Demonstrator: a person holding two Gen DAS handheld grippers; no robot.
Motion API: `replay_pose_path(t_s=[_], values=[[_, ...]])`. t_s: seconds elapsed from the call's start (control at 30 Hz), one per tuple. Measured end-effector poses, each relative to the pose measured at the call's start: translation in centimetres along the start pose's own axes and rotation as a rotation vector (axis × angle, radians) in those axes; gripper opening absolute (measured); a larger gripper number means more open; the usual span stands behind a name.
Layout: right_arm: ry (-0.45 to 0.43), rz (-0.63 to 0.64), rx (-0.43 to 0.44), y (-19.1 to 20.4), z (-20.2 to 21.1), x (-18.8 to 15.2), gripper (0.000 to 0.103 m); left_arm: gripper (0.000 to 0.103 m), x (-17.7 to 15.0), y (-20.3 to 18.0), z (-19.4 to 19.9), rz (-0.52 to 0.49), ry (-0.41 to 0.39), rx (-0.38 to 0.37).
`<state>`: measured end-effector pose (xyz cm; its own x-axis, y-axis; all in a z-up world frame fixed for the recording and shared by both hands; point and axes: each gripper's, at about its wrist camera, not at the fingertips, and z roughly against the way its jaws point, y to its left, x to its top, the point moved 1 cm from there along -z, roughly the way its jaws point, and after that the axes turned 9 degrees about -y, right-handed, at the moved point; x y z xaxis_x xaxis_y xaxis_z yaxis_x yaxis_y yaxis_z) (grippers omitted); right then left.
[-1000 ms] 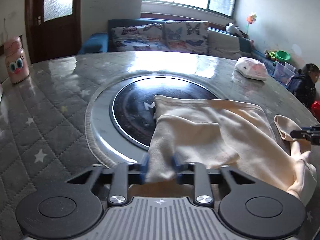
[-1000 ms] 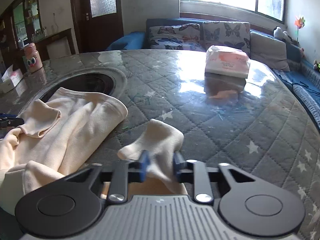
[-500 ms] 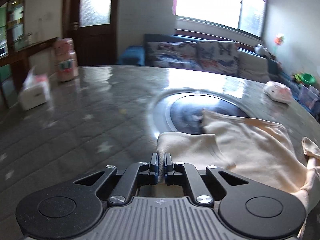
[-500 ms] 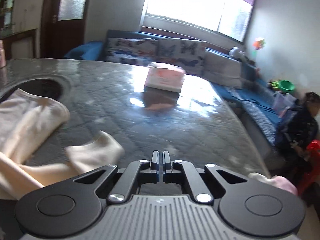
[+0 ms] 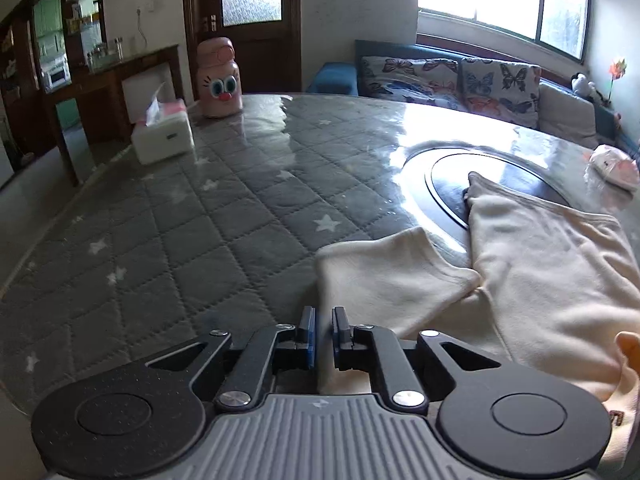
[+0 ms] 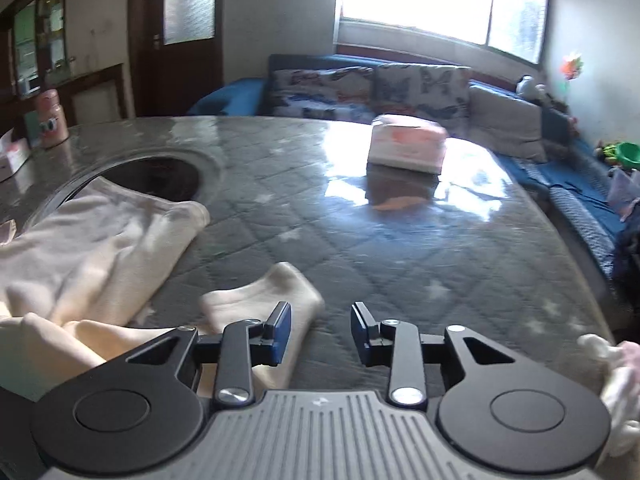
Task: Fold clothes
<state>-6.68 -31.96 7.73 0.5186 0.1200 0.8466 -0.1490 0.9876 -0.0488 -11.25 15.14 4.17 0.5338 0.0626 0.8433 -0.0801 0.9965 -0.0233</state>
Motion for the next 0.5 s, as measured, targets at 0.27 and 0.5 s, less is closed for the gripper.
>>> replay_pose_path(t_s=[0.27, 0.5], values=[[0.038, 0.036, 0.055, 2.1, -1.5, -0.9, 0.050, 0.027, 0.7, -2.7, 1.1, -0.047, -0.029, -0.102], [0.021, 0.049, 0.099, 2.7, -0.6, -0.8, 0.053, 0.028, 0.3, -10.8, -0.3, -0.102, 0.030, -0.426]])
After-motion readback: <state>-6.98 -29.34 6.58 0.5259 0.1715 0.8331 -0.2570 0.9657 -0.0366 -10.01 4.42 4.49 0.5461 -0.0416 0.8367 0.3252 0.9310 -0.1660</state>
